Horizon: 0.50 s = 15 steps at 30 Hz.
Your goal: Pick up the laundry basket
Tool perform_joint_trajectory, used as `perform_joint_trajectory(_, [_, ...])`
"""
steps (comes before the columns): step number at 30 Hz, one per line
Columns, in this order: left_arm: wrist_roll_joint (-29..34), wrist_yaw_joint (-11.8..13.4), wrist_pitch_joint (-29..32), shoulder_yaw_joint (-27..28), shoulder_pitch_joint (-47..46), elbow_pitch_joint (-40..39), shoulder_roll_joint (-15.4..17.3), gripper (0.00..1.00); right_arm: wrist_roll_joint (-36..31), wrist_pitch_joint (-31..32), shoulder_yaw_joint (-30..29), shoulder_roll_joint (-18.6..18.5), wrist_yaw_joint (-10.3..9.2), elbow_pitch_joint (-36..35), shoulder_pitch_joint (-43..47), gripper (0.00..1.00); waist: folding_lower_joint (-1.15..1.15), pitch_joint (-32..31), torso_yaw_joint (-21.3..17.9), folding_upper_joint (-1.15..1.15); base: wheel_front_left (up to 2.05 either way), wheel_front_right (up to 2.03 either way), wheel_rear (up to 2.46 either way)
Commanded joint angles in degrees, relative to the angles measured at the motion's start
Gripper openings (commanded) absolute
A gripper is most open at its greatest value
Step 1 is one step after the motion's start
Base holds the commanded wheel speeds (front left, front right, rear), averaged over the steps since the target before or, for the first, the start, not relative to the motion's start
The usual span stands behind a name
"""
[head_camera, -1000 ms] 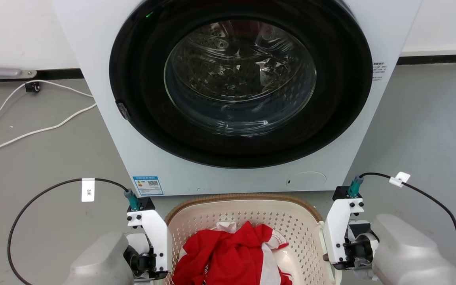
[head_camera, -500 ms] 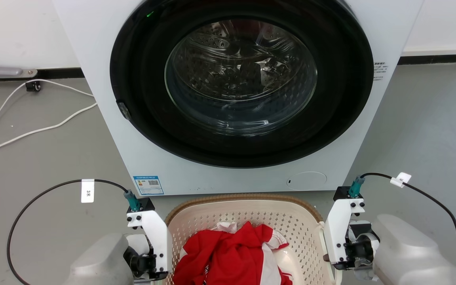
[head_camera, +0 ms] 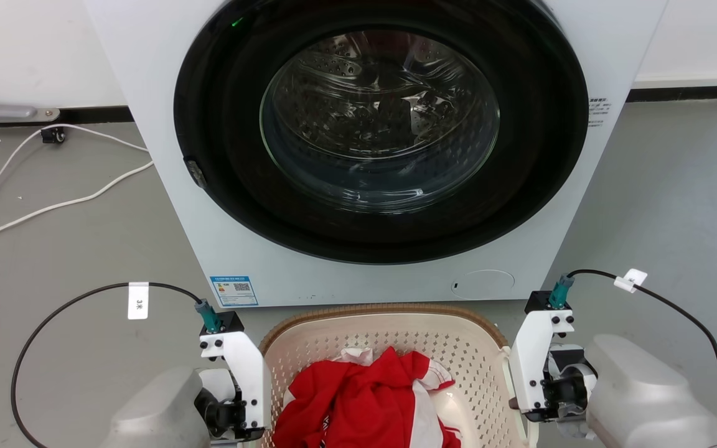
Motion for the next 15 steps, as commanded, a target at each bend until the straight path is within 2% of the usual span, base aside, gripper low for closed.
perform_joint_trajectory(1, [-0.35,-0.80,-0.34,-0.02,-0.58,-0.97,-0.85,0.00,0.56,0.07,0.09,1.20,0.28,-0.34,-0.87,0.00,0.00,0.00,-0.01,0.00,0.00,0.00,0.00])
perform_joint_trajectory(15, [-1.39,-0.80,-1.29,-1.12,-0.42,-1.10,-0.91,0.00,0.89,0.94,0.87,1.24,0.28,-0.06,-1.71,0.00,0.00,-0.22,-0.25,0.00,0.00,0.00,0.00])
